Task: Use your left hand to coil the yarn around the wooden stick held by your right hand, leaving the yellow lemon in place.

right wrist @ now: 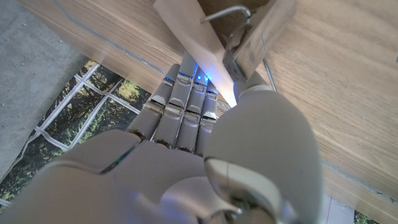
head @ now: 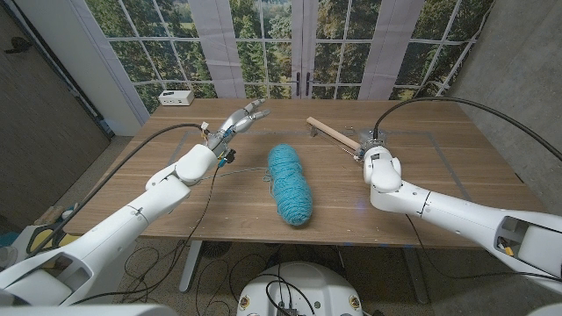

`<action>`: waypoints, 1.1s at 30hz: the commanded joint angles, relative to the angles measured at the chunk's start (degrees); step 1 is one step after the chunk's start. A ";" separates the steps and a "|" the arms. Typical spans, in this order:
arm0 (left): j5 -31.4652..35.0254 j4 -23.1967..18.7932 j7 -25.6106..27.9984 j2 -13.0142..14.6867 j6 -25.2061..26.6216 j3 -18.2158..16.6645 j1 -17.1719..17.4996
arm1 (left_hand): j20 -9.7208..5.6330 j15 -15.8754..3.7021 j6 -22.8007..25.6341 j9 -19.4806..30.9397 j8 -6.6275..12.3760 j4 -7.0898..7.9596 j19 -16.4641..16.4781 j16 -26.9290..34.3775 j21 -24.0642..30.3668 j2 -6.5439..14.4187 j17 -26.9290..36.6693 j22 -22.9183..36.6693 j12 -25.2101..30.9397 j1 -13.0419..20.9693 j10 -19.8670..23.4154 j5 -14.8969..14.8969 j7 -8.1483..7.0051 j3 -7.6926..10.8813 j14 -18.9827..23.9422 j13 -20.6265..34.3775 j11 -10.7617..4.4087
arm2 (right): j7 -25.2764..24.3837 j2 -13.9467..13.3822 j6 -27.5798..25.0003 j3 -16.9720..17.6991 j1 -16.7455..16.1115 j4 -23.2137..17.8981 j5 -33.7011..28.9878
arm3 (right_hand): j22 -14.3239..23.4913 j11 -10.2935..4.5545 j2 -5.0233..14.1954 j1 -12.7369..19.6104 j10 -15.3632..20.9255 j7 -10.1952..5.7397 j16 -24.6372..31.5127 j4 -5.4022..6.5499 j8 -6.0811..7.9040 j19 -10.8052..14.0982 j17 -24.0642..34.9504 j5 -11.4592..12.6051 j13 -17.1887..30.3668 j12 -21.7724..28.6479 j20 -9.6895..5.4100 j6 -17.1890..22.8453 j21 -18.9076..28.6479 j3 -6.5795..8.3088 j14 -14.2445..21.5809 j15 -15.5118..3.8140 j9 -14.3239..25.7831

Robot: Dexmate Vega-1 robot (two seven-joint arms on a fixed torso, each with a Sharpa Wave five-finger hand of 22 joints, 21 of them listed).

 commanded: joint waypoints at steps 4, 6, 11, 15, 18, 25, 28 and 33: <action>2.45 -2.38 0.47 0.58 2.75 0.58 -0.64 | 0.44 0.32 0.19 0.31 -0.18 0.32 -0.12 0.00 -0.19 -0.18 0.20 0.32 -0.11 -0.60 0.43 0.08 -0.13 0.13 0.14 0.32 0.18 | -22.73 -0.73 8.99 9.49 -10.67 -1.40 0.39 | 0.33 -8.12 4.48 4.84 6.82 -10.93 0.67 0.40 0.20 -0.92 18.51 1.02 6.82 1.58 -0.72 10.71 0.19 -0.53 4.35 -9.53 0.62; 3.88 -3.46 1.31 0.95 4.18 0.61 -0.61 | 0.32 0.17 0.14 0.30 -0.20 0.12 0.18 0.03 -0.11 -0.07 0.12 0.31 -0.12 -0.34 0.52 0.13 -0.27 0.27 0.35 0.32 0.06 | -27.80 -0.38 10.86 11.06 -12.45 -0.99 0.26 | 0.36 -8.16 4.54 4.80 6.60 -10.95 0.63 0.51 0.26 -1.22 18.84 1.17 7.14 1.74 -0.87 10.53 0.19 -0.64 4.23 -9.54 0.88; 7.21 -6.78 0.61 2.84 7.31 1.29 -1.18 | 0.27 -0.01 0.17 0.30 -0.11 -0.77 0.75 0.06 -0.02 0.01 -0.05 0.24 -0.16 0.66 0.70 0.19 -0.39 0.69 0.79 0.30 -0.10 | -37.43 0.73 13.85 13.62 -15.48 0.20 -0.88 | 0.44 -8.31 4.76 5.07 6.57 -11.04 0.49 0.55 0.61 -1.28 19.78 1.59 8.04 2.41 -0.92 10.49 0.52 -0.82 3.98 -9.75 1.57; 8.00 -7.92 -1.57 3.87 7.29 1.86 -1.99 | 0.21 -0.12 0.12 0.31 0.11 -3.28 1.48 -0.13 -0.06 -0.20 -0.28 0.06 -0.45 3.36 0.52 0.36 -0.87 1.62 0.96 0.28 -0.45 | -41.74 1.40 15.11 14.93 -17.07 0.62 -1.56 | 0.47 -8.55 4.91 5.11 6.59 -11.03 0.38 0.65 0.81 -1.19 20.19 1.80 8.48 2.75 -0.88 10.52 0.74 -0.90 3.98 -9.70 1.89; 10.79 -10.68 -2.29 5.23 10.22 2.30 -2.32 | 0.24 -0.04 0.53 0.32 0.39 -5.13 1.64 -0.28 -0.28 -0.45 -0.37 -0.05 -0.61 5.49 0.46 0.43 -1.48 2.27 0.92 0.27 -0.53 | -44.63 2.08 15.89 15.88 -18.16 1.08 -1.72 | 0.48 -8.41 4.92 5.16 6.51 -11.05 0.36 0.68 0.97 -1.07 20.55 1.97 8.85 2.98 -0.93 10.50 0.93 -0.99 4.13 -9.71 2.14; 15.19 -16.89 -8.18 8.98 17.05 3.35 -3.92 | -0.82 -2.03 1.51 0.34 0.76 -7.20 2.36 -0.31 -0.57 -0.22 -0.50 -0.20 -0.39 10.23 1.83 0.45 -2.95 3.75 1.52 0.25 -1.78 | -49.05 3.19 16.26 17.54 -20.36 0.92 -2.12 | 0.51 -8.43 4.91 5.57 6.58 -11.06 0.04 0.60 1.56 -0.90 21.58 2.59 10.01 3.85 -0.93 10.67 1.49 -1.14 4.49 -9.83 2.90; 16.62 -19.16 -10.80 10.50 19.48 3.75 -4.49 | -1.19 -2.40 1.45 0.35 0.71 -7.37 2.65 -0.36 -0.62 0.07 -0.54 -0.24 -0.41 11.74 2.03 0.54 -3.20 4.27 1.61 0.25 -1.86 | -50.15 3.23 16.43 18.26 -21.24 0.29 -2.09 | 0.51 -8.51 4.95 5.59 6.57 -11.03 -0.15 0.67 1.65 -0.90 21.88 2.82 10.42 4.13 -0.86 10.78 1.67 -1.19 4.68 -9.78 2.91; 19.33 -22.62 -14.57 12.80 22.45 4.29 -5.35 | -1.76 -3.48 1.52 0.36 0.72 -7.56 3.27 -0.37 -0.64 0.24 -0.59 -0.30 -0.29 14.07 2.76 0.62 -3.36 4.95 1.91 0.26 -2.73 | -51.09 3.38 15.85 19.08 -22.48 -0.92 -2.38 | 0.50 -8.62 4.91 5.55 6.55 -11.05 -0.55 0.76 1.74 -0.75 22.16 3.12 10.92 4.45 -0.75 10.74 1.97 -1.25 4.83 -9.68 2.96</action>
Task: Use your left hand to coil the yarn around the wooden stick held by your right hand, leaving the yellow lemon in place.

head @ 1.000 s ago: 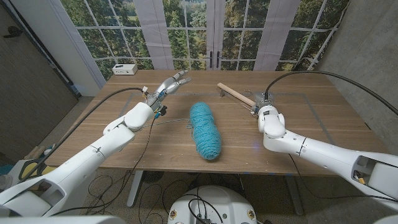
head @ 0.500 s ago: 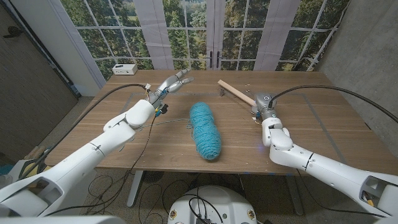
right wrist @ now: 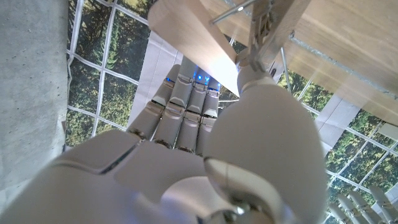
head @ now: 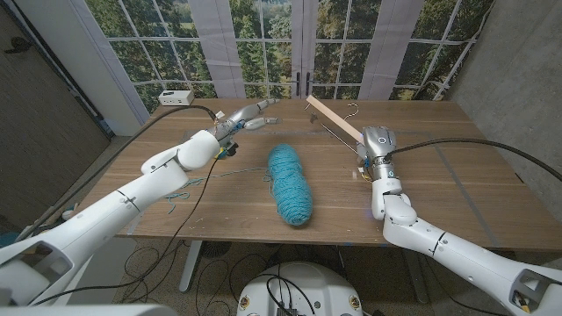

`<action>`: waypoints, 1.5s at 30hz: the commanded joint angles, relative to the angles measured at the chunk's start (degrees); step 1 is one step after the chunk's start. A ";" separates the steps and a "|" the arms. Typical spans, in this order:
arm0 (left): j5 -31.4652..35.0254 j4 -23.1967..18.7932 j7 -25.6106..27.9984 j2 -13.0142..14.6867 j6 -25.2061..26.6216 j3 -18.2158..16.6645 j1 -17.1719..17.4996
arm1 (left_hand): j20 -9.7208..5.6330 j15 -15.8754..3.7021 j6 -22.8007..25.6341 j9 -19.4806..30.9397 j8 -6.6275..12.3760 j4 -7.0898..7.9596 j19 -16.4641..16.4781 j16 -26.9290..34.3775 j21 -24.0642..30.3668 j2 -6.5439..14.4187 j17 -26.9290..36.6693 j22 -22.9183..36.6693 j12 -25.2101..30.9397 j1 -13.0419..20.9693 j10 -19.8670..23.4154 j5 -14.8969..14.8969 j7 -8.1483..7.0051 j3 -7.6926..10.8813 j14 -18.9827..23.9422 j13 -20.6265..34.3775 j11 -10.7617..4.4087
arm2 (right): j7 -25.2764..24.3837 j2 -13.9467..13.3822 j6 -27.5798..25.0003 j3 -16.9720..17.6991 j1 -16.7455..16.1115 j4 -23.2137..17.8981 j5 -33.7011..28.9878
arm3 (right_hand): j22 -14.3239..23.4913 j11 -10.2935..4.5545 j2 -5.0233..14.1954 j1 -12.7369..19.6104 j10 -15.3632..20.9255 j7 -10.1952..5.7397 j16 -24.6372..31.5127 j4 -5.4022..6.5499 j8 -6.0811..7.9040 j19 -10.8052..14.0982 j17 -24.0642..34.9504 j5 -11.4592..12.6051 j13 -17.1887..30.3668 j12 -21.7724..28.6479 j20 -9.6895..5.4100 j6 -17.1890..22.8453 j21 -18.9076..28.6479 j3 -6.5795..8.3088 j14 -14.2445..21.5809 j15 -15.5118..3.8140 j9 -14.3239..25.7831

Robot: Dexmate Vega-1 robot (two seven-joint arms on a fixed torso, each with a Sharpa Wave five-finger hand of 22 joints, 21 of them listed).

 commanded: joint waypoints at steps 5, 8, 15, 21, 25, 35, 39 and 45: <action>7.51 -10.41 -12.04 6.53 9.67 1.78 -3.43 | -1.13 -1.40 1.20 0.08 0.67 -0.07 1.04 -0.19 -0.13 -0.02 0.04 0.05 0.17 4.04 1.81 0.18 -1.46 1.34 0.56 0.27 -0.93 | -6.06 1.28 -0.52 2.80 -4.26 -2.30 -1.59 | 0.23 -6.97 5.34 5.01 6.65 -8.95 -0.69 0.48 0.52 0.11 0.61 0.80 2.85 0.76 -1.06 8.94 0.87 0.09 3.25 -8.88 0.07; 4.77 -10.51 -16.11 7.04 9.71 1.33 -4.54 | -1.45 -1.87 1.22 0.08 0.61 -0.11 1.22 -0.37 -0.22 -0.12 0.02 0.02 0.09 5.28 1.89 0.08 -1.96 1.54 0.27 0.27 -1.40 | -6.13 1.70 -1.50 2.70 -4.59 -2.70 -2.23 | 0.22 -7.02 5.32 4.99 6.67 -8.94 -0.85 0.50 0.53 0.12 0.73 0.92 3.05 0.89 -1.03 8.94 0.97 0.06 3.33 -8.86 0.05; 6.83 -13.13 -24.84 9.56 12.15 2.51 -8.38 | -1.33 -1.25 -0.37 0.12 0.09 -0.11 1.45 -0.67 -0.86 -5.13 0.05 -0.11 -0.48 8.07 1.19 0.30 -1.57 -0.28 -0.91 0.34 -1.04 | -6.54 2.05 -3.84 2.78 -5.93 -4.56 -3.75 | 0.20 -7.02 5.24 5.06 6.68 -8.71 -1.26 0.49 0.62 0.08 1.06 1.25 3.53 1.18 -0.96 8.93 1.21 0.04 3.48 -8.90 0.05; 10.58 -14.64 -30.64 10.64 13.96 4.17 -11.15 | -1.37 -0.56 -1.46 0.19 -0.12 0.11 2.30 -0.43 -1.22 -10.13 0.12 -0.13 -0.43 11.14 1.63 1.81 -0.05 -2.42 -0.82 0.44 -0.53 | -6.22 2.28 -5.55 2.72 -6.89 -6.12 -4.79 | 0.17 -7.07 5.25 5.08 6.82 -8.69 -1.55 0.51 0.84 0.24 1.27 1.50 3.86 1.43 -0.81 9.07 1.45 0.05 3.68 -8.89 0.19; 13.10 -14.96 -33.70 10.74 14.20 5.12 -12.83 | -1.85 -0.80 -2.49 0.21 -0.37 0.20 2.65 -0.64 -1.39 -12.31 0.14 -0.13 -0.60 12.73 1.32 2.79 0.07 -3.44 -1.42 0.50 -0.66 | -6.27 2.64 -6.55 2.77 -7.48 -6.75 -5.27 | 0.15 -7.06 5.18 5.08 6.82 -8.68 -1.74 0.51 0.89 0.18 1.43 1.67 3.98 1.48 -0.78 9.12 1.55 0.04 3.87 -8.89 0.14; 20.69 -14.47 -42.41 8.67 13.66 8.39 -18.48 | -2.18 -0.04 -6.10 0.28 -1.05 0.78 2.01 -1.17 -2.51 -15.07 0.08 -0.06 -1.68 17.48 -1.91 5.84 0.21 -5.93 -5.15 0.63 -1.80 | -6.21 3.85 -8.00 2.26 -7.78 -7.08 -6.25 | 0.09 -7.04 5.03 5.07 6.95 -8.67 -2.21 0.51 1.07 0.03 1.91 2.10 3.99 1.49 -0.78 9.33 1.85 -0.03 4.29 -8.88 0.03; 22.40 -12.53 -43.71 6.81 11.83 9.51 -19.71 | -2.29 0.38 -10.33 0.29 -1.63 1.25 2.01 -0.97 -2.96 -15.15 0.06 0.01 -2.00 19.45 -3.74 7.32 -1.38 -7.45 -5.88 0.70 -2.48 | -6.73 4.45 -8.26 2.34 -8.02 -6.96 -6.20 | 0.06 -7.15 4.97 5.05 6.98 -8.53 -2.51 0.53 1.13 0.03 2.12 2.30 3.98 1.46 -0.70 9.42 2.02 -0.04 4.41 -8.87 -0.04; 28.29 -10.30 -47.03 3.72 8.53 12.91 -22.20 | -2.44 0.75 -11.87 0.35 -1.25 1.74 1.16 -1.22 -3.64 -14.50 0.06 0.07 -2.28 20.69 -5.61 8.22 -3.53 -8.50 -7.54 0.76 -3.94 | -7.86 5.07 -8.42 2.84 -8.68 -6.89 -5.66 | 0.02 -6.97 4.89 5.17 7.20 -8.48 -3.00 0.45 1.20 -0.03 2.39 2.61 3.93 1.47 -0.68 9.46 2.25 0.01 4.56 -8.92 -0.15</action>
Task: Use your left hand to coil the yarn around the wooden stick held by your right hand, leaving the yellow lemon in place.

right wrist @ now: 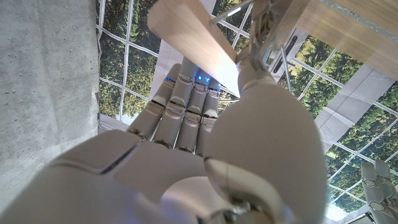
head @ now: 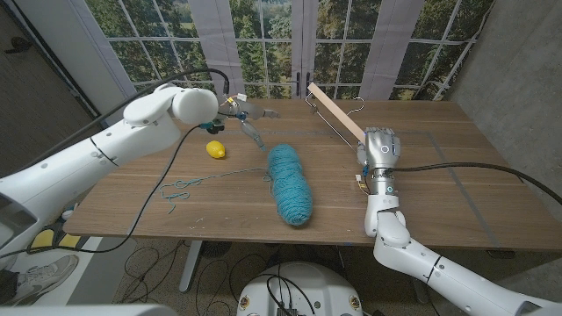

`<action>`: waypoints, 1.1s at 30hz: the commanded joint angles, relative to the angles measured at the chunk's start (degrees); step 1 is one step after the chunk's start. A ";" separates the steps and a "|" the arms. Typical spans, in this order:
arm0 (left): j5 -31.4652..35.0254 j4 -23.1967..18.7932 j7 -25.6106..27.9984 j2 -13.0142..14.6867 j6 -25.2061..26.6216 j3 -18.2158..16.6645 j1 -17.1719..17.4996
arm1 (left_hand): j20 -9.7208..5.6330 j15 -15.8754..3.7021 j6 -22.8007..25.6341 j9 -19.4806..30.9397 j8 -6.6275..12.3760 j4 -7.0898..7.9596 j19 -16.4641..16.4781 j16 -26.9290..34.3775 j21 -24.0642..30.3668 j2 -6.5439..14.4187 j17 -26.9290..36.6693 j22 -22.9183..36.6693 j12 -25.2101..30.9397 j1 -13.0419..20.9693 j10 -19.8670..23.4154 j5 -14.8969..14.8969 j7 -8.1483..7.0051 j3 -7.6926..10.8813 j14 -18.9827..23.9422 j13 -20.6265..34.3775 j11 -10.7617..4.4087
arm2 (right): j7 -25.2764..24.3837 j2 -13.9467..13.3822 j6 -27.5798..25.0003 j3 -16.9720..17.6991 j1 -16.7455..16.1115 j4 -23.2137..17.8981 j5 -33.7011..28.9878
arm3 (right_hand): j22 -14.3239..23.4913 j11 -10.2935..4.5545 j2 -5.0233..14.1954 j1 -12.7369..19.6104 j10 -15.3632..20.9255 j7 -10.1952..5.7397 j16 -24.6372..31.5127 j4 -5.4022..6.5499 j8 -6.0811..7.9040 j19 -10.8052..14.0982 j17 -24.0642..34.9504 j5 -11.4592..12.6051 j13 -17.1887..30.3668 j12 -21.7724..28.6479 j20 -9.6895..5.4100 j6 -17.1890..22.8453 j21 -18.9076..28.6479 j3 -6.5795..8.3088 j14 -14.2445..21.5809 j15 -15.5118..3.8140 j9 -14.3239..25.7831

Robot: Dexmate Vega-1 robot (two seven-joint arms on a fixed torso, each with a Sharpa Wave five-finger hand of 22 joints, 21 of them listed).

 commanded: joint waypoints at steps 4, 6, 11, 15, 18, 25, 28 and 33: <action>11.67 3.55 -6.78 -5.52 -6.19 5.62 -4.90 | -0.48 -0.28 -0.43 0.18 0.36 0.42 -1.42 0.08 -0.73 0.68 0.04 0.19 -0.50 1.61 -2.16 1.04 -0.57 -0.85 -1.77 0.20 -2.05 | -2.09 1.68 -1.07 0.54 -1.26 0.17 0.44 | 0.15 -6.98 4.90 5.14 7.22 -8.69 -0.61 0.23 0.63 -0.04 0.44 0.57 3.87 0.31 -0.67 9.30 0.64 0.22 3.63 -8.68 0.09; 14.14 3.10 -6.77 -5.91 -7.15 6.20 -4.85 | -0.37 -0.04 -1.01 0.20 0.25 0.53 -1.96 -0.07 -1.01 0.92 0.03 0.20 -0.60 1.87 -2.80 1.15 -0.32 -1.02 -2.52 0.21 -2.17 | -2.53 1.84 -1.02 0.70 -1.44 0.26 0.68 | 0.14 -7.07 4.87 5.08 7.24 -8.70 -0.68 0.28 0.67 -0.06 0.54 0.63 3.86 0.29 -0.69 9.38 0.70 0.18 3.75 -8.63 0.06; 16.50 3.80 -8.74 -7.81 -9.27 6.58 -5.35 | 0.54 0.31 -9.26 0.53 -0.53 1.40 -5.73 -0.04 -3.02 2.15 0.06 0.29 -0.89 3.32 -8.35 1.77 -0.89 -2.82 -6.04 0.41 -1.05 | -3.71 2.16 -0.94 1.02 -1.78 0.60 1.13 | 0.11 -7.03 4.75 5.16 7.32 -8.53 -1.01 0.21 0.73 -0.04 0.76 0.84 3.74 0.21 -0.67 9.48 0.90 0.18 3.87 -8.68 -0.03; 18.30 4.04 -10.73 -8.94 -11.55 7.48 -6.16 | -3.36 -1.54 -11.46 0.79 0.17 1.82 -7.20 0.43 -3.70 2.46 0.04 0.30 -0.09 3.71 -8.88 1.99 -0.59 -3.96 -6.42 0.62 -0.90 | -4.30 2.43 -1.09 1.20 -1.93 0.78 1.47 | 0.09 -6.92 4.74 5.21 7.39 -8.48 -1.19 0.18 0.77 -0.09 0.85 0.96 3.77 0.23 -0.66 9.55 0.98 0.21 3.99 -8.69 -0.08; 18.02 4.43 -12.17 -9.78 -13.21 7.74 -6.42 | -4.88 -1.97 -10.38 0.91 0.90 1.94 -7.96 0.53 -4.05 2.51 0.00 0.24 0.31 3.84 -8.51 2.05 -0.57 -4.44 -6.23 0.71 -1.13 | -4.50 2.43 -1.08 1.20 -2.00 0.84 1.67 | 0.07 -6.94 4.70 5.21 7.36 -8.44 -1.25 0.18 0.79 -0.15 0.99 1.05 3.73 0.17 -0.69 9.60 1.04 0.19 4.19 -8.69 -0.13; 16.32 5.88 -16.28 -11.49 -15.89 8.82 -7.26 | -4.34 -0.72 -9.27 1.45 1.76 2.48 -16.90 -0.05 -6.43 2.85 -0.13 -0.33 1.05 4.36 -8.53 2.33 -0.35 -6.51 -10.07 1.07 -1.38 | -4.82 2.58 -1.71 1.17 -2.19 0.77 1.93 | 0.03 -6.85 4.61 5.19 7.40 -8.41 -1.61 0.20 0.77 -0.26 1.38 1.30 3.86 0.19 -0.71 9.51 1.28 0.13 4.43 -8.67 -0.25; 16.22 6.21 -16.67 -11.75 -16.85 9.00 -7.28 | -4.39 0.00 -10.01 1.51 1.52 2.57 -17.55 -0.18 -6.23 2.98 -0.13 -0.43 0.69 4.49 -9.76 2.34 -0.58 -6.85 -11.24 1.12 -1.42 | -4.94 2.67 -2.10 1.16 -2.29 0.66 1.97 | 0.02 -6.80 4.57 5.19 7.54 -8.36 -1.72 0.20 0.81 -0.26 1.50 1.37 3.77 0.16 -0.68 9.59 1.36 0.11 4.47 -8.67 -0.29; 17.29 6.99 -18.42 -12.71 -18.54 10.14 -8.04 | -4.53 1.29 -14.45 1.69 0.47 2.84 -17.98 -0.28 -5.67 3.89 -0.09 -0.51 -0.34 5.16 -14.70 2.29 0.04 -7.73 -15.07 1.36 -0.63 | -4.95 2.68 -2.34 1.04 -2.32 0.51 2.10 | 0.00 -6.90 4.53 5.22 7.49 -8.36 -1.94 0.19 0.81 -0.38 1.80 1.52 3.87 0.15 -0.76 9.61 1.51 0.07 4.59 -8.69 -0.37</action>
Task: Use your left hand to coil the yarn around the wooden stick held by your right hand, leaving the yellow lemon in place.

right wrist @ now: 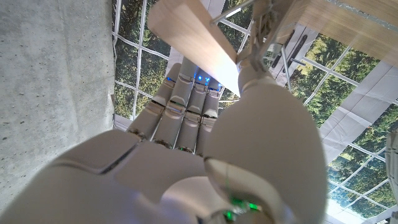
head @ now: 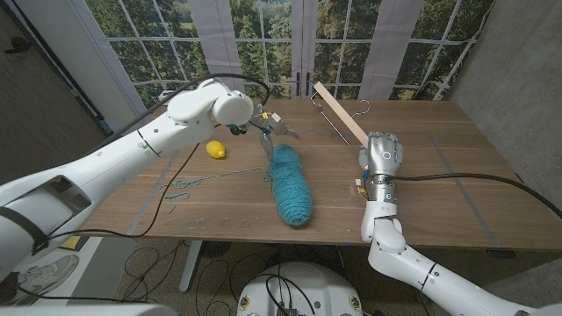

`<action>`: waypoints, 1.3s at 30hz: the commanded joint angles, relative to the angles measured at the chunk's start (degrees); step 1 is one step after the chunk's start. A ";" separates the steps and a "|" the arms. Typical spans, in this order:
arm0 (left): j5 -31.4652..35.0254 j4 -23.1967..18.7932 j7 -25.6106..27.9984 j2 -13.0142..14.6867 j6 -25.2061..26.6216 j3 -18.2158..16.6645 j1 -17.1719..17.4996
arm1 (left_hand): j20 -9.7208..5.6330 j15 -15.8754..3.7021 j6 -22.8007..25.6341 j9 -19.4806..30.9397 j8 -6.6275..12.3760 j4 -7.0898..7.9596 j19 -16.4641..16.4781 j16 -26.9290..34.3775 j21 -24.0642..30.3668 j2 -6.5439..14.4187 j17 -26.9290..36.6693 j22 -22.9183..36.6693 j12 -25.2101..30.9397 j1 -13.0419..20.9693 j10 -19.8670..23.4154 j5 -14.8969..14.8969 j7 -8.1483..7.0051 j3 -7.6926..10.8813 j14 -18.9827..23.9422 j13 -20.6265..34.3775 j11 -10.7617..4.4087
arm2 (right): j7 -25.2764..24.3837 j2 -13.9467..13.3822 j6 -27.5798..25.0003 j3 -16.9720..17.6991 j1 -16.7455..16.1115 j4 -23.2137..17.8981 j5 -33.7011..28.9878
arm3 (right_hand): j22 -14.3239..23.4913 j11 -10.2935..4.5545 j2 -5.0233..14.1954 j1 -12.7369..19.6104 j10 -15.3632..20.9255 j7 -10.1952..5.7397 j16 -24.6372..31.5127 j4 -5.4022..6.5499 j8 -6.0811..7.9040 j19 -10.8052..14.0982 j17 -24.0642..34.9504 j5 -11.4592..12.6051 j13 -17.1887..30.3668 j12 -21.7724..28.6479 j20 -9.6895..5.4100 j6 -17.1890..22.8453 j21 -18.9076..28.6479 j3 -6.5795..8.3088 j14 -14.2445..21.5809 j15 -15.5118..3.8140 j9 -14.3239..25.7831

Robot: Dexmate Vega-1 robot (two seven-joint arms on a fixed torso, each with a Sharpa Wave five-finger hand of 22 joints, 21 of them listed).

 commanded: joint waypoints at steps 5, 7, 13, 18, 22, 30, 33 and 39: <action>-1.23 2.96 -6.28 -2.97 -5.21 1.90 -1.72 | 3.09 1.99 -15.15 0.48 -0.57 0.30 -7.72 -0.03 0.08 1.02 0.24 0.17 -0.31 1.20 -10.04 0.54 1.27 -1.32 -11.24 0.54 1.24 | -0.72 0.49 -1.33 -0.19 -0.23 -0.13 0.29 | -0.03 -7.02 4.50 5.16 7.20 -8.57 -0.38 0.00 0.33 -0.52 0.59 0.68 3.94 0.27 -0.82 9.34 0.43 0.36 3.65 -8.56 0.00; -2.04 3.72 -6.11 -3.08 -6.20 2.02 -1.83 | 3.47 2.10 -14.90 0.52 -0.21 0.35 -6.40 0.20 0.80 1.09 0.24 0.19 -0.01 1.32 -9.99 0.62 0.99 -1.59 -11.12 0.62 1.32 | -0.50 0.45 -1.63 -0.24 -0.31 -0.36 0.34 | -0.04 -6.95 4.50 5.20 7.36 -8.54 -0.49 -0.03 0.34 -0.47 0.65 0.72 3.89 0.28 -0.80 9.37 0.51 0.38 3.60 -8.57 -0.02; -0.49 5.05 -3.24 -2.90 -8.65 2.81 -1.37 | 2.83 2.54 -15.87 0.57 -0.16 0.38 -4.43 0.32 1.52 1.13 0.25 0.23 0.27 1.72 -10.64 0.87 1.97 -2.33 -11.29 0.78 2.23 | -0.40 0.84 -2.98 -0.63 -0.33 -0.56 -0.02 | -0.05 -7.00 4.48 5.18 7.35 -8.47 -0.63 0.00 0.37 -0.55 0.88 0.80 4.02 0.30 -0.81 9.47 0.62 0.33 3.69 -8.54 -0.08; 5.81 5.24 -0.17 -2.31 -10.92 4.59 -1.04 | 4.47 4.22 -22.69 0.57 -1.16 0.80 -7.99 0.00 0.56 1.04 0.34 0.35 -0.21 1.89 -15.05 1.80 4.74 -4.10 -14.87 1.18 4.84 | 0.04 1.07 -4.03 -1.26 -0.22 -0.68 -0.41 | -0.07 -7.10 4.46 5.21 7.51 -8.33 -0.80 0.00 0.35 -0.64 1.13 0.91 3.90 0.24 -0.86 9.49 0.76 0.30 3.84 -8.57 -0.15; 8.35 6.41 3.75 -2.15 -12.92 4.43 -0.29 | 4.74 5.19 -28.72 0.62 -1.31 1.36 -9.67 0.09 0.73 1.03 0.46 0.51 -0.47 1.74 -19.89 2.85 6.76 -5.81 -17.63 1.71 7.79 | 0.35 1.39 -4.93 -1.72 -0.11 -0.64 -0.63 | -0.08 -6.99 4.38 5.41 7.48 -8.41 -0.96 -0.14 0.37 -0.63 1.29 0.99 4.00 0.25 -0.85 9.56 0.87 0.32 3.83 -8.67 -0.19; 8.74 12.14 6.54 -4.10 -17.35 5.55 -0.57 | -0.60 4.18 -31.46 0.67 -1.41 1.69 -7.79 0.69 1.75 1.06 0.52 0.54 0.30 1.95 -21.56 4.00 6.93 -7.40 -17.65 2.21 9.80 | 0.70 1.64 -6.53 -2.44 0.15 -1.07 -1.36 | -0.12 -6.94 4.36 5.33 7.45 -8.40 -1.27 -0.04 0.34 -0.80 1.67 1.15 4.00 0.13 -0.92 9.63 1.10 0.22 4.09 -8.55 -0.31; 11.03 12.68 9.43 -3.80 -18.51 5.93 -0.09 | 0.52 4.23 -31.44 0.69 -1.41 1.75 -6.95 0.86 2.05 0.82 0.52 0.55 0.52 1.88 -21.53 4.24 6.73 -7.88 -17.15 2.30 10.00 | 1.25 1.64 -7.08 -2.83 0.30 -1.21 -1.56 | -0.13 -6.86 4.36 5.38 7.53 -8.40 -1.41 -0.05 0.35 -0.79 1.75 1.21 4.00 0.14 -0.90 9.70 1.18 0.23 4.09 -8.59 -0.34; 13.18 14.88 12.28 -4.03 -19.58 6.63 0.46 | 2.14 4.26 -30.43 0.70 -0.82 2.13 -3.12 1.71 3.26 0.81 0.53 0.60 1.79 1.78 -19.71 5.08 5.99 -9.38 -13.82 2.55 10.42 | 2.16 1.64 -8.01 -3.45 0.70 -1.21 -1.83 | -0.15 -6.88 4.33 5.39 7.53 -8.40 -1.66 -0.04 0.32 -0.93 2.02 1.30 4.05 0.09 -0.95 9.72 1.34 0.18 4.19 -8.60 -0.43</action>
